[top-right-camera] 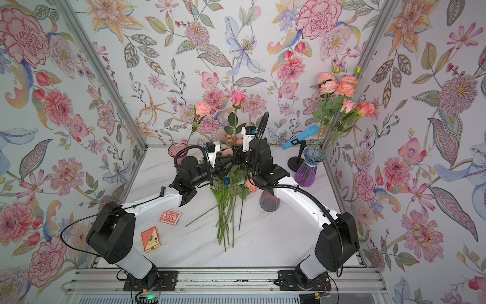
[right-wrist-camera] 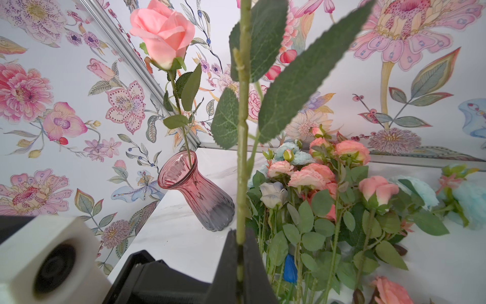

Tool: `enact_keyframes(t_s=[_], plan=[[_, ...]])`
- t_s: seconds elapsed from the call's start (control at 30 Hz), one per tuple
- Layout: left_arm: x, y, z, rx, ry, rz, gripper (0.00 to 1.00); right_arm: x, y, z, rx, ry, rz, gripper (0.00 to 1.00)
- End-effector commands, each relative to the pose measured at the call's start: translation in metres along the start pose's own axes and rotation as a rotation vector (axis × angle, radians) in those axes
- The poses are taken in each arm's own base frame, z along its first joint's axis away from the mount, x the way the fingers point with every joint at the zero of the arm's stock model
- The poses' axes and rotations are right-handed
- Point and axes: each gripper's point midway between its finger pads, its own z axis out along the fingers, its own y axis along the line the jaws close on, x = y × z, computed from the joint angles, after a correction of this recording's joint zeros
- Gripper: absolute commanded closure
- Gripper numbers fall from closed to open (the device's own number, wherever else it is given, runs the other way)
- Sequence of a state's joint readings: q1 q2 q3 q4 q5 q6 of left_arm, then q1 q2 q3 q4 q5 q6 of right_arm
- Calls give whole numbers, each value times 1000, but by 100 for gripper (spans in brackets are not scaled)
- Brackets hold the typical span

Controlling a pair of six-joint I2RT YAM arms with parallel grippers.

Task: Place the pink flowers into the vase
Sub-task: Place the flower in the vase.

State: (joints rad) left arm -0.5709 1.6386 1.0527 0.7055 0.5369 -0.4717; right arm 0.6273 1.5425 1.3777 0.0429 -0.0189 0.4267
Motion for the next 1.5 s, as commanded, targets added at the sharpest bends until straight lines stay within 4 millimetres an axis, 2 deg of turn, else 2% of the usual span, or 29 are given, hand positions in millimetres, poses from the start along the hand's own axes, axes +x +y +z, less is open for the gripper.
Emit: enact_keyframes(t_s=[0.0, 0.17, 0.4, 0.47, 0.63, 0.7, 0.9, 0.97, 1.03, 1.07, 1.17, 1.33, 1.47], plan=[[-15, -7, 6, 29, -41, 16, 74, -10, 10, -10, -32, -33, 12, 100], [-14, -7, 6, 28, -43, 16, 80, -10, 11, -10, -39, -31, 14, 100], [-12, -6, 5, 24, -39, 17, 100, -12, 6, -16, -18, -44, 13, 98], [-12, -5, 5, 19, -35, 25, 100, -14, 3, -18, -9, -48, 16, 96], [-14, -2, 5, -8, -32, 52, 100, -19, -5, -26, 9, -62, 19, 86], [-17, 1, 3, -33, -35, 70, 100, -23, -8, -31, 15, -71, 19, 74], [-28, 15, -5, -137, -50, 163, 100, -35, -20, -51, 42, -103, 16, 53], [-36, 20, -10, -181, -54, 206, 100, -38, -26, -58, 56, -114, 11, 41], [-42, 31, -15, -231, -60, 242, 100, -40, -33, -66, 75, -126, 12, 33], [-62, 28, -25, -248, -101, 268, 100, -41, -36, -70, 83, -134, 15, 25], [-86, 40, -40, -317, -145, 317, 100, -40, -48, -78, 108, -140, 21, 0], [-124, 50, -66, -421, -216, 404, 100, -35, -58, -85, 124, -131, 31, 0], [-157, 55, -93, -523, -297, 484, 100, -27, -64, -82, 127, -107, 39, 1]])
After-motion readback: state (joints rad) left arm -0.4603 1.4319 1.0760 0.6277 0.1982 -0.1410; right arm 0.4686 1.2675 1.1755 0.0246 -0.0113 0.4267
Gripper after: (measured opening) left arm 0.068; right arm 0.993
